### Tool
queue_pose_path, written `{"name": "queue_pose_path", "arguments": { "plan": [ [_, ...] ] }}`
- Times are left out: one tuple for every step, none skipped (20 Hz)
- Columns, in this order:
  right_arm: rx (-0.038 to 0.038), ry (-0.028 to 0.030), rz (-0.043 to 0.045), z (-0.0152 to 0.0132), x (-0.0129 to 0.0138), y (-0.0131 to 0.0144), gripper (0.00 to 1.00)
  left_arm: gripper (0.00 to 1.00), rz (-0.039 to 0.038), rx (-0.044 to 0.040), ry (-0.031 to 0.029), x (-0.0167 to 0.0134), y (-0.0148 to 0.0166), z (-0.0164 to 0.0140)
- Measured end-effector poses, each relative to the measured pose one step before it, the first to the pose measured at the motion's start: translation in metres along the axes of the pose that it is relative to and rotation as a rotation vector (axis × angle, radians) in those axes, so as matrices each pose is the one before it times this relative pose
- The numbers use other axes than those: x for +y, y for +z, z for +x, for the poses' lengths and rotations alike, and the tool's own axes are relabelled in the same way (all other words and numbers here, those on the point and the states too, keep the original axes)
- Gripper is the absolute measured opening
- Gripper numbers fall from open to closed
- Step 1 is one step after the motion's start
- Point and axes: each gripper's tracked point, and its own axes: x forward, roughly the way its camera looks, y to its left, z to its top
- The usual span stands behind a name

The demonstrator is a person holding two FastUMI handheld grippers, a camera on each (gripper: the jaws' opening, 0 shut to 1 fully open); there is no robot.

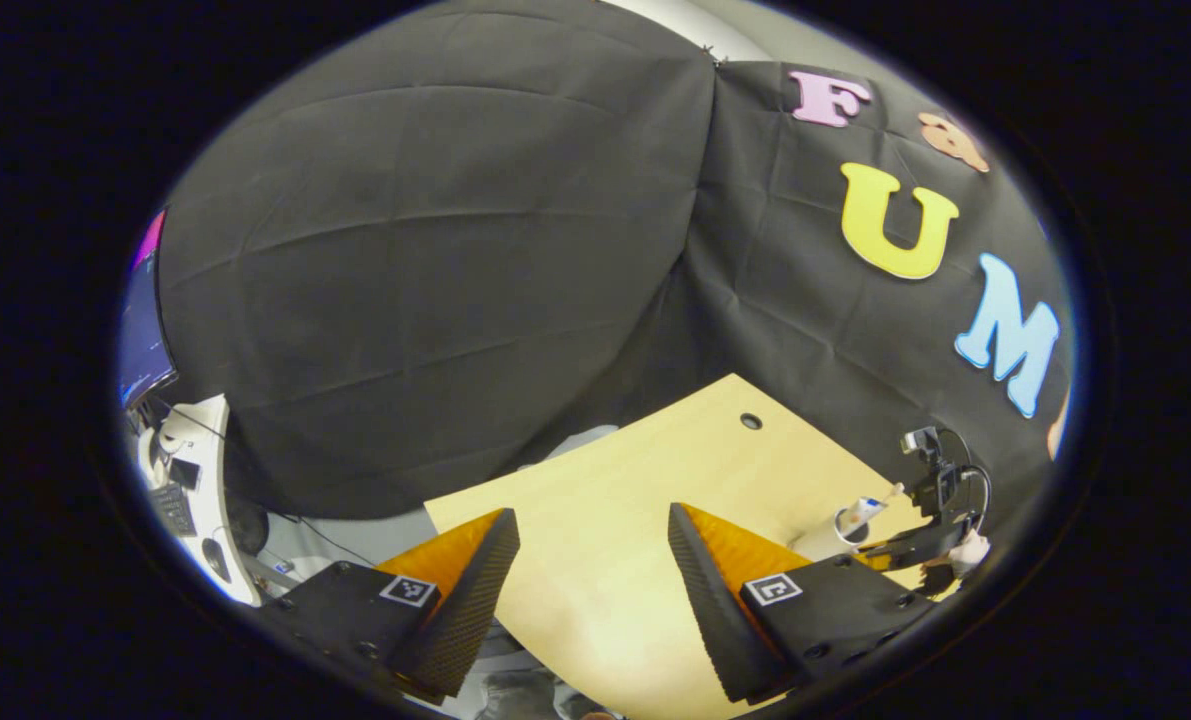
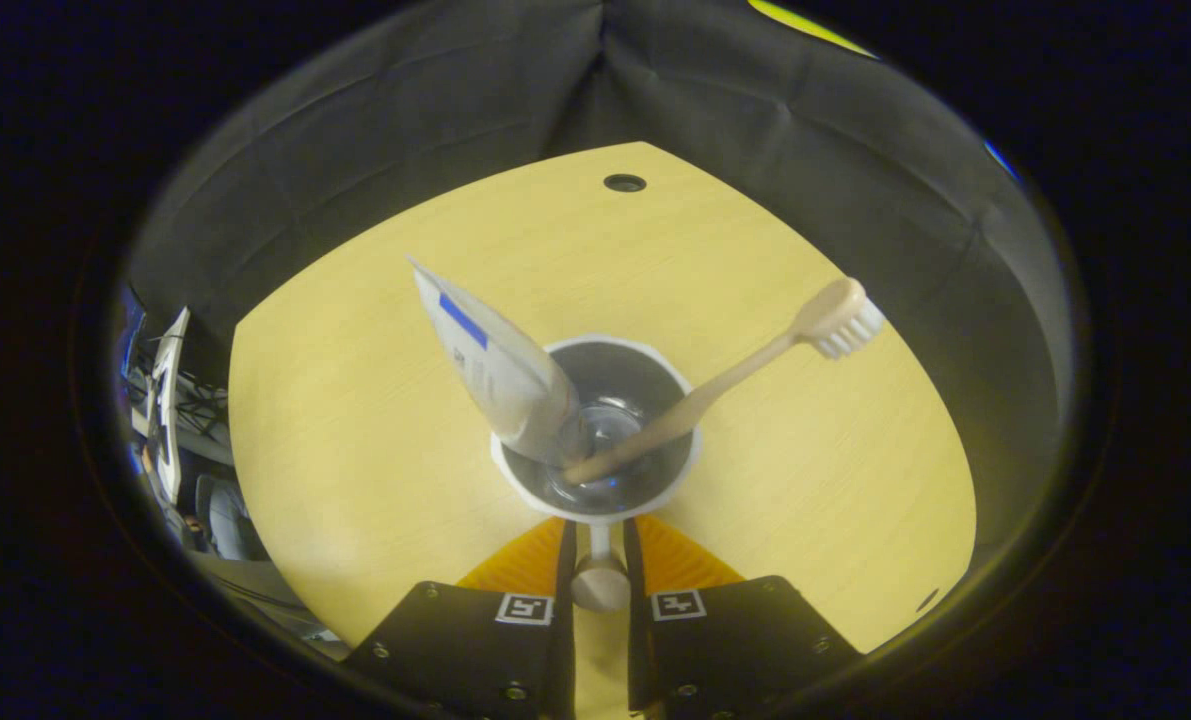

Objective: Put the toothbrush and toothpaste on the desktop into the cup, then pick up the cup and place it on the coaster on the desktop.

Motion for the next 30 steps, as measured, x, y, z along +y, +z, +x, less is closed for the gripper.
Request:
{"name": "queue_pose_path", "arguments": {
  "plan": [
    [-0.00103,0.00005,0.00925,-0.0019,0.00088,-0.00034,0.21,0.96,0.00457,-0.0005,-0.00615,-0.00192,0.00057,0.00076],
    [-0.00786,0.00499,0.01235,-0.00306,0.00057,0.00079,0.25,0.96,0.00133,-0.00134,-0.00816,-0.00076,0.00215,0.00199],
    [-0.02088,0.00192,0.01147,-0.00275,0.00114,0.00368,0.19,0.96,-0.00117,0.00008,-0.00952,-0.00323,0.00066,0.00055],
    [-0.01811,-0.00185,0.00507,-0.00385,-0.00037,0.00437,0.19,0.96,-0.00289,0.00149,-0.01197,-0.00297,-0.00015,0.00271],
    [-0.01212,-0.00327,0.00281,-0.00468,-0.00082,-0.00026,0.22,0.96,-0.00452,0.00526,-0.01355,-0.00413,-0.00122,0.00142],
    [-0.0108,-0.0036,0.00451,-0.00435,0.00064,0.00024,0.22,0.96,-0.00504,0.00891,-0.01112,-0.0043,-0.00224,0.00331],
    [-0.00912,-0.00198,0.00697,-0.00478,0.00016,0.0016,0.22,0.96,-0.00152,0.00603,-0.01396,-0.00265,-0.00021,0.00058],
    [-0.01695,-0.00408,0.01222,-0.00524,0.00033,0.00251,0.22,0.96,0.00342,-0.00035,-0.01487,-0.00725,-0.00188,0.00267],
    [-0.02442,-0.00025,0.01902,-0.00901,-0.00053,0.00458,0.22,0.96,0.01054,-0.00397,-0.01638,-0.00581,0.0007,0.00008],
    [-0.02675,-0.0014,0.0188,-0.00867,-0.00014,0.00535,0.18,0.96,0.01665,-0.00251,-0.01825,-0.00739,0.00057,-0.00003],
    [-0.02905,-0.00234,0.02385,-0.00971,0.00104,0.00463,0.18,0.96,0.01737,-0.0019,-0.0196,-0.00784,0.00081,0.00099],
    [-0.03103,-0.00546,0.02548,-0.01276,-0.00019,0.00656,0.2,0.96,0.01382,-0.00213,-0.02574,-0.00938,0.0028,0.00206],
    [-0.03597,-0.01127,0.02654,-0.01257,-0.00132,0.00683,0.2,0.96,0.01024,-0.0026,-0.0312,-0.01099,0.00316,0.00225],
    [-0.03861,-0.01311,0.02705,-0.01298,-0.00088,0.00626,0.2,0.96,0.01082,-0.00226,-0.03394,-0.01379,0.00388,0.00437],
    [-0.04676,-0.02537,0.02376,-0.01415,-0.00267,0.00758,0.2,0.96,0.01486,-0.00074,-0.0359,-0.0144,0.00246,0.00379],
    [-0.04948,-0.02702,0.02158,-0.0148,-0.00307,0.00818,0.2,0.96,0.01915,0.00008,-0.0402,-0.01634,0.00178,0.00564],
    [-0.05541,-0.02988,0.01941,-0.01541,-0.00234,0.00864,0.2,0.99,0.02359,-0.00275,-0.04144,-0.01713,0.00406,0.00533],
    [-0.05921,-0.03522,0.0189,-0.01625,-0.00357,0.01267,0.19,0.96,0.02695,-0.00516,-0.04305,-0.01928,0.00469,0.00787],
    [-0.06276,-0.04547,0.01653,-0.01951,-0.00513,0.01374,0.2,0.96,0.02809,-0.00889,-0.04453,-0.01946,0.00628,0.00572],
    [-0.06459,-0.05156,0.01385,-0.01693,-0.0065,0.01436,0.2,0.99,0.028,-0.01386,-0.04624,-0.01776,0.00693,0.00263],
    [-0.05849,-0.0489,0.01013,-0.01573,-0.00643,0.01428,0.19,0.99,0.02934,-0.01605,-0.04462,-0.01999,0.00885,0.00554],
    [-0.05827,-0.05293,0.01016,-0.01603,-0.0085,0.01345,0.2,0.99,0.03352,-0.02409,-0.04009,-0.01684,0.01071,0.00011],
    [-0.0616,-0.06008,0.01118,-0.01475,-0.0072,0.01234,0.2,0.99,0.03286,-0.03447,-0.03726,-0.01563,0.01208,-0.00027],
    [-0.0629,-0.05873,0.01575,-0.01508,-0.00787,0.01326,0.2,0.96,0.02918,-0.03231,-0.04103,-0.01533,0.01275,-0.00278],
    [-0.05919,-0.05124,0.02473,-0.01206,-0.00836,0.01269,0.2,0.99,0.03158,-0.03199,-0.04171,-0.01806,0.01481,-0.00122],
    [-0.05271,-0.03854,0.02445,-0.01949,-0.00572,0.00809,0.22,0.95,0.03287,-0.03307,-0.03355,-0.01356,0.01594,0.00013],
    [-0.03484,-0.03455,0.01456,-0.01443,-0.00753,0.00745,0.17,0.95,0.02801,-0.03307,-0.03146,-0.01305,0.01293,-0.00118],
    [-0.03615,-0.03408,0.00778,-0.01471,-0.0094,0.00709,0.19,0.98,0.01864,-0.03264,-0.0281,-0.01286,0.01232,-0.00016],
    [-0.04017,-0.03086,0.0085,-0.01188,-0.00767,0.01152,0.19,0.98,0.01004,-0.02824,-0.02106,-0.01335,0.01044,-0.002],
    [-0.047,-0.02822,0.00926,-0.01234,-0.0067,0.01092,0.17,0.95,0.00851,-0.02813,-0.01573,-0.00945,0.00672,-0.00102]
  ]
}}
